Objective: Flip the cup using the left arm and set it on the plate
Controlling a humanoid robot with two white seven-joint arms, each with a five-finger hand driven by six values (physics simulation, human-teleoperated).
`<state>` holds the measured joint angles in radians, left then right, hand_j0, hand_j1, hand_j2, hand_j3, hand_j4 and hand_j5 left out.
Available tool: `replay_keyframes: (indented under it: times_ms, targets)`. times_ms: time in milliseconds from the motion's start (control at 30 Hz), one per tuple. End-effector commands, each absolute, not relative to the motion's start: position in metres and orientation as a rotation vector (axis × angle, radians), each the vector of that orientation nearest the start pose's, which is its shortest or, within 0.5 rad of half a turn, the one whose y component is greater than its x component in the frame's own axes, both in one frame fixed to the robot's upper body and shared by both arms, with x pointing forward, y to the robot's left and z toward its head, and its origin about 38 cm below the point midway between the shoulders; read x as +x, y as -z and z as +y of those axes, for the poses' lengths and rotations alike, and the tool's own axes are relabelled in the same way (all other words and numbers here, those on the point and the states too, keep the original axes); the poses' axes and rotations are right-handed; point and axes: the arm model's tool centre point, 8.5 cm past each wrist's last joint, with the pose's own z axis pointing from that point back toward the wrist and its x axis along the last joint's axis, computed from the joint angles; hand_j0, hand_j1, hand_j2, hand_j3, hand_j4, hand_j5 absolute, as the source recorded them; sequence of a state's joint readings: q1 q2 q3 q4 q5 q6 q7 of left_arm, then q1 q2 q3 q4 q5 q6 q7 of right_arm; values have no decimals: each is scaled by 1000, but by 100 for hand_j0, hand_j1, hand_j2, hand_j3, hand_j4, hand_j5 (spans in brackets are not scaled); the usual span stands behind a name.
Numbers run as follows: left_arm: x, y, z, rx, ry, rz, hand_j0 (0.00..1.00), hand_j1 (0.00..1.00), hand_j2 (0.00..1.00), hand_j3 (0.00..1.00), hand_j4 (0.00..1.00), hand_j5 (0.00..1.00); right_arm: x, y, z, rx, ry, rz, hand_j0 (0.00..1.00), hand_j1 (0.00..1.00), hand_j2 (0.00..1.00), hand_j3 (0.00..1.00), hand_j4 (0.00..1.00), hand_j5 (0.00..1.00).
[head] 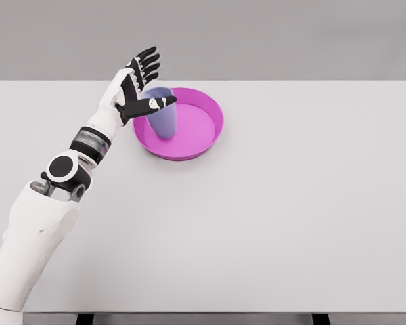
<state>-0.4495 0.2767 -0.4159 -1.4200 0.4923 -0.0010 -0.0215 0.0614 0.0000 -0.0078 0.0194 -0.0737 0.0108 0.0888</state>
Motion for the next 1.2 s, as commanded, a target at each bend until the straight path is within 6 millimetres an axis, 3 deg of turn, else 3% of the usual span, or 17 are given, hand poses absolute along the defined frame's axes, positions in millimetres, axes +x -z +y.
replay_keyframes:
  times_ms: [0, 633, 933, 1067, 1167]
  targets:
    - [470, -167, 194, -321, 300, -1688, 100, 100, 100, 100, 100, 100, -47, 260, -264, -1, 89, 84, 100, 100, 100, 100, 100, 100]
    - [467, -190, 191, -332, 325, -1764, 100, 100, 100, 100, 100, 100, -47, 260, -264, -1, 89, 83, 100, 100, 100, 100, 100, 100]
    - [456, -215, 274, 61, 635, -1801, 100, 100, 100, 100, 100, 100, -47, 260, -264, -1, 89, 84, 100, 100, 100, 100, 100, 100]
    - [442, -225, 307, 163, 776, -1771, 100, 100, 100, 100, 100, 100, -47, 260, -264, -1, 89, 84, 100, 100, 100, 100, 100, 100]
    - [431, -220, 333, 227, 825, -1709, 100, 100, 100, 100, 100, 100, -47, 260, -264, -1, 89, 84, 100, 100, 100, 100, 100, 100]
